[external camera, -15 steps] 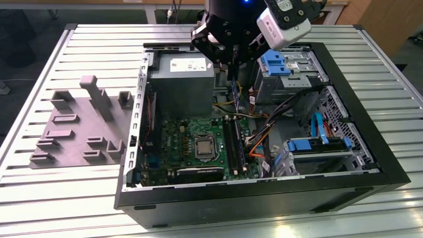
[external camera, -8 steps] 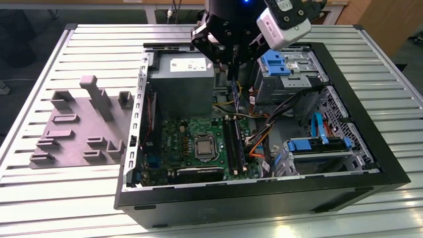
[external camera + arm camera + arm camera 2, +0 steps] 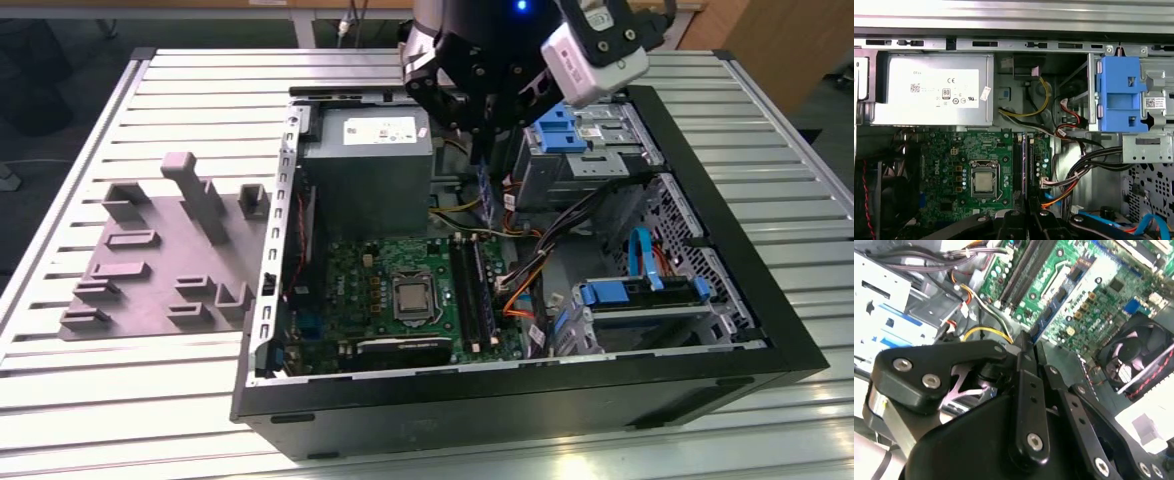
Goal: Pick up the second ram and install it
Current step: 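Insert the second ram into the second slot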
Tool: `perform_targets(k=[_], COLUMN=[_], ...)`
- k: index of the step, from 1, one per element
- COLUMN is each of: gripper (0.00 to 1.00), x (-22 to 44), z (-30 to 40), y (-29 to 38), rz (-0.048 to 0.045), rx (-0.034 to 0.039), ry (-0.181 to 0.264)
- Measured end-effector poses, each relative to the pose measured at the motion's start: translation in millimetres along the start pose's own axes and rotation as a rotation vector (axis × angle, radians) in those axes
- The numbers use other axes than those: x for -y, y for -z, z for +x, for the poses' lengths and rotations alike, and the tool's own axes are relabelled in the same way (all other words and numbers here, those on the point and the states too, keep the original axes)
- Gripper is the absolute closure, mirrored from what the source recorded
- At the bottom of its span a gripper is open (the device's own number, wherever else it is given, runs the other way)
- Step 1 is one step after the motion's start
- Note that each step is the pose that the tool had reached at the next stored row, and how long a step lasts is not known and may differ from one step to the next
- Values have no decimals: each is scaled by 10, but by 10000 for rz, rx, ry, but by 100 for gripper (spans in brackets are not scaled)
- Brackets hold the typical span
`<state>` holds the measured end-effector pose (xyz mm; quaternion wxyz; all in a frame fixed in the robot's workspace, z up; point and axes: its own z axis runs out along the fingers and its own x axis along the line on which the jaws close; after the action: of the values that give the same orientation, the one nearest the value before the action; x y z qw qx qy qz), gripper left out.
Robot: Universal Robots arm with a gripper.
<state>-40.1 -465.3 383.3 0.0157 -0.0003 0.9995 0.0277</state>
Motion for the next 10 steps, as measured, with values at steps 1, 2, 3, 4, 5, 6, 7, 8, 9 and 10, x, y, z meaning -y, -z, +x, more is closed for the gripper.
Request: perform_targets(k=[1, 2, 3, 4, 5, 6, 7, 8, 9, 10], gripper=[86, 86, 86, 86, 86, 86, 86, 86, 86, 86], x=[1, 2, 3, 4, 5, 7, 8, 9, 9, 10], z=[1, 2, 0, -9, -22, -37, -51, -64, -77, -88], y=[-16, -31, -49, -68, -86, -106, -121, -136, -149, -162], rz=[-6, -10, -16, -16, -17, -18, -19, -19, -20, -20], rx=[-10, -20, -30, -42, -55, -69, -87, -112, -142, -177], ry=[169, 350, 505, 541, 542, 540, 539, 538, 536, 533])
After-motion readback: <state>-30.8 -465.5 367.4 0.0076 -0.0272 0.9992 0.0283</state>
